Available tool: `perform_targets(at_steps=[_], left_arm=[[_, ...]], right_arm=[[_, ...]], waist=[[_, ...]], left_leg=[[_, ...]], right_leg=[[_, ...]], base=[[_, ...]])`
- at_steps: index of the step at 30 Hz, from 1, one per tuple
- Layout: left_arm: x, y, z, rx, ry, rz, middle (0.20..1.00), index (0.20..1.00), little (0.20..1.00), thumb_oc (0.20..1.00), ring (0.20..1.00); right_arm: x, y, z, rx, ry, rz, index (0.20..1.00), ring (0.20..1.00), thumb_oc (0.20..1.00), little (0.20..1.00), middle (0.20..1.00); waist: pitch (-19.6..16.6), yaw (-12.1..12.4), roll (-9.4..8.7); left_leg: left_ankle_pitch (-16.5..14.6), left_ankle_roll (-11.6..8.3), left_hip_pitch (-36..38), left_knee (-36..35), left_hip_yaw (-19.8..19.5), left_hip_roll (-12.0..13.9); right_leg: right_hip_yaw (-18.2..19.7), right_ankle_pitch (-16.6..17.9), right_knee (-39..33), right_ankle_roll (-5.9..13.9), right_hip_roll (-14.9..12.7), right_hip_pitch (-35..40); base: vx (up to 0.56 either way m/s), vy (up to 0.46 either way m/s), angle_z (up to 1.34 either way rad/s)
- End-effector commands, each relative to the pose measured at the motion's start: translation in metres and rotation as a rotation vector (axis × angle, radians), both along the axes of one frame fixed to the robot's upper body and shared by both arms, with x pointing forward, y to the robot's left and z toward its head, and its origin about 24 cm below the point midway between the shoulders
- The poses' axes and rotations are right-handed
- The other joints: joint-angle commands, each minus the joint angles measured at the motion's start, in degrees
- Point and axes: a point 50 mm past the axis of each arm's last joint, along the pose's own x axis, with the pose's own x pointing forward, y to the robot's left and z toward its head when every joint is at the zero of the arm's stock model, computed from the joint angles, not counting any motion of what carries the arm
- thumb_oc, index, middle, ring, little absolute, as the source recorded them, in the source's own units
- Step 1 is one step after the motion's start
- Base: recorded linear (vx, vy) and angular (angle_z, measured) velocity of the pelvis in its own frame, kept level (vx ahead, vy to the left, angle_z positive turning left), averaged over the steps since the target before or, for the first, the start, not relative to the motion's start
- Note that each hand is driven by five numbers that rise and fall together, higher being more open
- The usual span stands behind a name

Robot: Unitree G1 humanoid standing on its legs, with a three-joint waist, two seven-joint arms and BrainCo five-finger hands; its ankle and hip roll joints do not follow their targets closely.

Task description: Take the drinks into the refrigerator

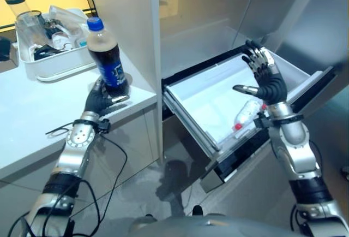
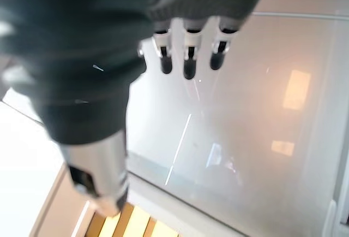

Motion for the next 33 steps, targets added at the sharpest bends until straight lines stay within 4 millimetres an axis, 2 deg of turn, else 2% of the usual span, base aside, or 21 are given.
perform_targets(at_steps=[1, 11, 21, 24, 28, 29, 30, 31, 32, 33], left_arm=[[0.022, -0.018, 0.021, 0.006, -0.072, -0.084, 1.0, 1.0, 1.0, 1.0, 1.0], [0.036, -0.042, 0.012, -0.028, -0.033, -0.116, 1.0, 1.0, 1.0, 1.0, 1.0], [0.05, -0.061, 0.021, -0.065, -0.066, -0.115, 1.0, 1.0, 1.0, 1.0, 1.0], [0.055, -0.072, 0.028, -0.091, -0.092, -0.139, 1.0, 1.0, 1.0, 1.0, 1.0], [0.055, -0.076, 0.028, -0.108, -0.094, -0.149, 1.0, 1.0, 1.0, 1.0, 1.0], [0.055, -0.078, 0.029, -0.114, -0.095, -0.154, 1.0, 1.0, 1.0, 1.0, 1.0], [0.055, -0.078, 0.028, -0.114, -0.094, -0.154, 0.674, 0.674, 0.674, 0.674, 0.674], [0.055, -0.079, 0.029, -0.116, -0.095, -0.159, 0.555, 0.555, 0.555, 0.555, 0.555], [0.055, -0.08, 0.029, -0.117, -0.096, -0.159, 0.2, 0.2, 0.2, 0.2, 0.2], [0.055, -0.079, 0.027, -0.117, -0.09, -0.151, 0.2, 0.2, 0.2, 0.2, 0.2]], right_arm=[[-0.012, 0.005, 0.029, 0.037, -0.15, 0.055, 1.0, 1.0, 1.0, 1.0, 1.0], [-0.012, 0.016, 0.024, 0.055, -0.123, 0.118, 1.0, 1.0, 1.0, 1.0, 1.0], [-0.014, 0.021, 0.015, 0.051, -0.079, 0.142, 1.0, 1.0, 1.0, 1.0, 1.0], [-0.015, 0.021, 0.013, 0.052, -0.067, 0.145, 1.0, 1.0, 1.0, 1.0, 1.0], [-0.015, 0.021, 0.011, 0.055, -0.057, 0.143, 1.0, 1.0, 1.0, 1.0, 1.0], [-0.016, 0.021, 0.011, 0.053, -0.06, 0.143, 1.0, 1.0, 1.0, 1.0, 1.0], [-0.016, 0.021, 0.011, 0.053, -0.058, 0.142, 1.0, 1.0, 1.0, 1.0, 1.0], [-0.016, 0.021, 0.01, 0.054, -0.057, 0.142, 1.0, 1.0, 1.0, 1.0, 1.0], [-0.016, 0.021, 0.009, 0.054, -0.054, 0.141, 1.0, 1.0, 1.0, 1.0, 1.0], [-0.016, 0.021, 0.009, 0.056, -0.053, 0.139, 1.0, 1.0, 1.0, 1.0, 1.0]], waist=[[-0.54, -0.48, -0.13], [-0.7, -1.48, -0.06], [-0.96, -2.24, 0.09], [-0.83, -2.44, -0.08], [-0.9, -2.5, 0.04], [-0.8, -2.52, -0.14], [-0.88, -2.52, 0.0], [-0.92, -2.52, 0.01], [-0.91, -2.54, -0.03], [-0.95, -2.56, -0.06]], left_leg=[[-3.37, -2.64, 1.49, 0.09, 2.22, 4.69], [-3.44, -2.67, 1.62, 0.09, 2.72, 4.79], [-4.09, -2.69, 1.92, 0.09, 2.88, 4.83], [-3.34, -2.69, 1.35, 0.09, 2.78, 4.74], [-3.9, -2.72, 1.57, 0.09, 2.73, 4.85], [-3.18, -2.74, 1.14, 0.09, 2.7, 4.75], [-3.82, -2.75, 1.46, 0.09, 2.71, 4.86], [-3.82, -2.74, 1.45, 0.09, 2.67, 4.85], [-3.8, -2.74, 1.4, 0.09, 2.69, 4.85], [-3.82, -2.75, 1.38, 0.09, 2.72, 4.83]], right_leg=[[1.06, -0.08, 3.72, 7.58, -6.82, -2.24], [1.57, 0.1, 3.76, 7.58, -6.57, -2.51], [1.7, -0.29, 3.42, 7.7, -6.22, -2.06], [1.65, 0.23, 3.4, 7.61, -6.33, -2.38], [1.53, -0.15, 3.16, 7.71, -6.26, -2.08], [1.67, 0.36, 3.25, 7.57, -6.33, -2.52], [1.6, -0.09, 3.09, 7.69, -6.25, -2.13], [1.6, -0.06, 3.08, 7.67, -6.23, -2.14], [1.6, -0.03, 3.04, 7.67, -6.21, -2.16], [1.61, -0.04, 3.04, 7.66, -6.19, -2.15]], base=[[0.0, 0.0, 0.0], [0.01, 0.0, -0.02], [0.0, -0.001, -0.03], [0.0, -0.005, -0.01], [-0.01, -0.004, 0.0], [0.0, 0.0, 0.0], [0.0, 0.0, 0.0], [0.03, 0.002, 0.0], [0.0, 0.0, 0.0], [-0.05, -0.015, 0.01]])
